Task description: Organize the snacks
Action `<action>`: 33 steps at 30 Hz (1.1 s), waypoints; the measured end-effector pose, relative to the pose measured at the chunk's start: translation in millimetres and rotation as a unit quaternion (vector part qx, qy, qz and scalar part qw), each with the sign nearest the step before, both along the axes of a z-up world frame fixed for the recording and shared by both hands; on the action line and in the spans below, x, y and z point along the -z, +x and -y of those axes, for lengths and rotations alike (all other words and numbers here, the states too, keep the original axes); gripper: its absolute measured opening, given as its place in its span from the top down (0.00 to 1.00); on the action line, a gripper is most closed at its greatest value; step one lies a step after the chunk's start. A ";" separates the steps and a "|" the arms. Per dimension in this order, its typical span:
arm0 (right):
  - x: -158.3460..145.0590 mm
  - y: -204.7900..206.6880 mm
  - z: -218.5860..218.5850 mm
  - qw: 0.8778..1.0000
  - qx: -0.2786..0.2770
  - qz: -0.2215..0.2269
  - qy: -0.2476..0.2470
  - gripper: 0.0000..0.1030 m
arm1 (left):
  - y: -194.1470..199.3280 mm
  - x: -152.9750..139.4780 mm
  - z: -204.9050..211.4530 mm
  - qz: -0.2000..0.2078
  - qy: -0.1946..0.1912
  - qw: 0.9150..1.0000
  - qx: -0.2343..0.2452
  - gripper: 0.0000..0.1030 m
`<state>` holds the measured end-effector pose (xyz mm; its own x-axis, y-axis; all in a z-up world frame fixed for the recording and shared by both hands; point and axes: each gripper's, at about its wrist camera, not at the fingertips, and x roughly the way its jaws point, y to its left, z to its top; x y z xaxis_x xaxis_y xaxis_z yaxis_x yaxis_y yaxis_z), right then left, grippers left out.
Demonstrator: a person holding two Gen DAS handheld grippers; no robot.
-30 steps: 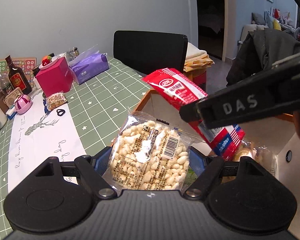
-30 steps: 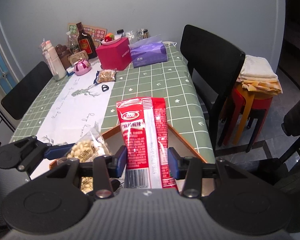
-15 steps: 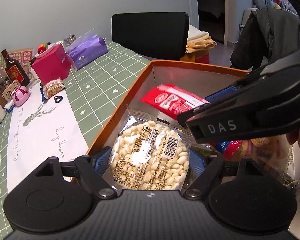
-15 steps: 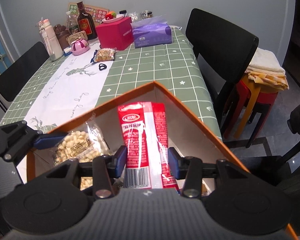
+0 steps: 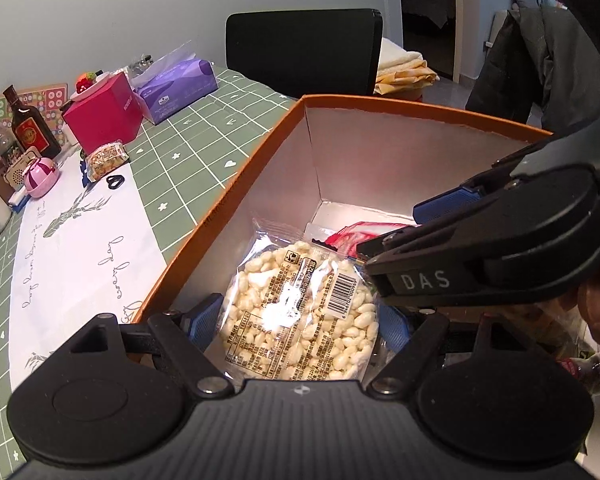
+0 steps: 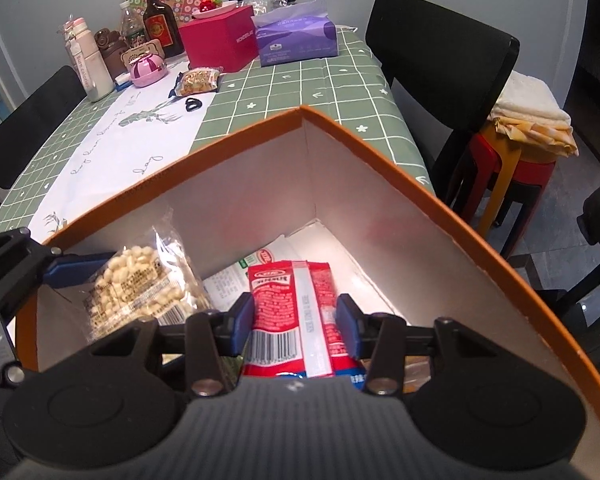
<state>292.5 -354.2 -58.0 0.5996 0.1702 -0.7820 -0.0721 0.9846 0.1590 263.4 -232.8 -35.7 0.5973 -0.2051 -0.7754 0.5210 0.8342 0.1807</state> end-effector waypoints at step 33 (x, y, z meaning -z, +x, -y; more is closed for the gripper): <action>-75.7 -54.8 17.7 0.998 0.022 0.052 0.002 0.47 | -29.4 -73.9 -13.2 0.007 -0.088 0.996 -0.020 0.00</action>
